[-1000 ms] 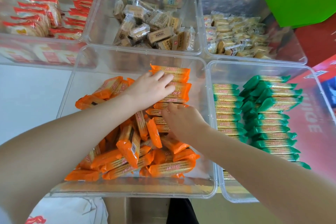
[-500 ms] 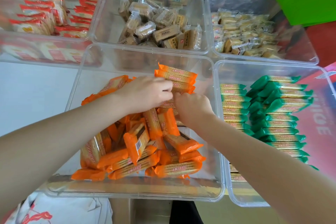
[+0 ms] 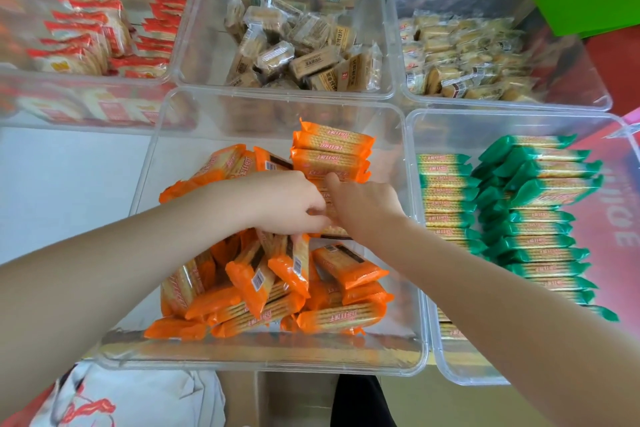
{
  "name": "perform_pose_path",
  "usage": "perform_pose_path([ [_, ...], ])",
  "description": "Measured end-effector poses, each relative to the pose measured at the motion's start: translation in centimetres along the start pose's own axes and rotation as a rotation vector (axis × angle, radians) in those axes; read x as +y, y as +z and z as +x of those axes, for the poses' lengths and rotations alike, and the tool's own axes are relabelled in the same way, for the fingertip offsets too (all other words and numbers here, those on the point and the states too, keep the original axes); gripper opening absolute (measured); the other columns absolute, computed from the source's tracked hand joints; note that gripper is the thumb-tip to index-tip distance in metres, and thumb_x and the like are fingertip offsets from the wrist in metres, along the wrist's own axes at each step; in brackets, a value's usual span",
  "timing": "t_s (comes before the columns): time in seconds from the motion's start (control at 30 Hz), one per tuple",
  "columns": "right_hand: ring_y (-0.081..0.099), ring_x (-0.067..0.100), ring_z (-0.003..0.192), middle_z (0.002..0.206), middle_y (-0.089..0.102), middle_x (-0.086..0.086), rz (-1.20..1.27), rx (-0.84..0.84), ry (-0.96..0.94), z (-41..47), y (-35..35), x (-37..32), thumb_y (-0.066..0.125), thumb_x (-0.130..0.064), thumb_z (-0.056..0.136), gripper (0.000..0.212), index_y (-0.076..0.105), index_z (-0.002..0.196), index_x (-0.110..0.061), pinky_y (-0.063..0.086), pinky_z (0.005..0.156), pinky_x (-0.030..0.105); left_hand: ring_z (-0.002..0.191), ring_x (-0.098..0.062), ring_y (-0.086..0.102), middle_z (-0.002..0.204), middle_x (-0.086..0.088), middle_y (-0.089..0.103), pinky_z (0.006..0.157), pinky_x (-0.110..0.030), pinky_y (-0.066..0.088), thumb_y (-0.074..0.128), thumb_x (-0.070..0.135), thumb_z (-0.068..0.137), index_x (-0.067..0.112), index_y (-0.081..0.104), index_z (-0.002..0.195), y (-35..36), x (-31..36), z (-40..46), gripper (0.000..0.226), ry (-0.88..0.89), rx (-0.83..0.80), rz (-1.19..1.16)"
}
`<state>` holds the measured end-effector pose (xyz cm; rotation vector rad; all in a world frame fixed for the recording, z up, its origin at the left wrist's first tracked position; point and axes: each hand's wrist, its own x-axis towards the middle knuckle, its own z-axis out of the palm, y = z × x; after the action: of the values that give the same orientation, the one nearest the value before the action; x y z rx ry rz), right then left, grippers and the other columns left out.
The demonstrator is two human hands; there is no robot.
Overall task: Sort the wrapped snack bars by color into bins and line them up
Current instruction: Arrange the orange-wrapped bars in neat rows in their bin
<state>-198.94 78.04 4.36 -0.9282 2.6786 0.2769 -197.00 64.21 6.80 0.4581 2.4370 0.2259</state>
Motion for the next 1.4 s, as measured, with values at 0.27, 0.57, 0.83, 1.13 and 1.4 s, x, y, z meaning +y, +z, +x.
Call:
perform_pose_path([
  [0.27,0.059,0.028,0.105,0.112,0.060,0.009,0.027,-0.200,0.028,0.1,-0.6,-0.1,0.042,-0.001,0.093,0.023,0.058,0.109,-0.008,0.045,0.070,0.033,0.116,-0.020,0.040,0.122,0.000,0.044,0.083,-0.030,0.030,0.036,0.026,0.097,0.038,0.050,0.129,2.4,0.4,-0.4,0.037,0.142,0.050,0.384],
  [0.57,0.057,0.025,0.091,0.102,0.060,0.008,0.248,-0.307,-0.259,-3.1,-2.0,0.0,0.055,-0.042,0.089,0.035,0.058,0.104,-0.010,0.049,0.079,0.034,0.116,-0.019,0.032,0.123,0.001,0.036,0.092,-0.034,0.032,0.029,0.029,0.098,0.036,0.046,0.132,2.4,0.5,-0.3,0.040,0.069,0.009,0.351],
  [0.83,0.059,0.030,0.090,0.099,0.058,0.011,0.223,-0.344,-0.287,-3.8,-0.5,-1.0,0.055,-0.020,0.086,0.028,0.049,0.110,-0.007,0.047,0.069,0.034,0.108,-0.013,0.034,0.109,0.008,0.037,0.084,-0.028,0.030,0.034,0.031,0.095,0.039,0.051,0.128,2.7,-0.7,-0.6,0.038,0.087,0.064,0.222],
  [1.13,0.058,0.031,0.101,0.115,0.056,0.013,0.245,-0.174,-0.131,-2.6,-0.5,-0.7,0.043,0.003,0.089,0.033,0.045,0.120,-0.007,0.036,0.067,0.029,0.114,-0.012,0.037,0.123,0.011,0.037,0.092,-0.031,0.040,0.045,0.030,0.083,0.038,0.050,0.127,1.7,-2.5,-0.7,0.045,0.070,-0.120,0.057],
  [1.4,0.042,0.028,0.117,0.115,0.057,0.005,0.108,-0.057,-0.091,-3.3,-0.3,-0.5,0.050,-0.001,0.088,0.029,0.046,0.114,-0.013,0.038,0.090,0.034,0.108,-0.007,0.037,0.128,0.014,0.039,0.083,-0.023,0.038,0.053,0.063,0.080,0.033,0.054,0.126,2.0,-2.8,-0.6,0.055,0.129,-0.031,0.147],
])
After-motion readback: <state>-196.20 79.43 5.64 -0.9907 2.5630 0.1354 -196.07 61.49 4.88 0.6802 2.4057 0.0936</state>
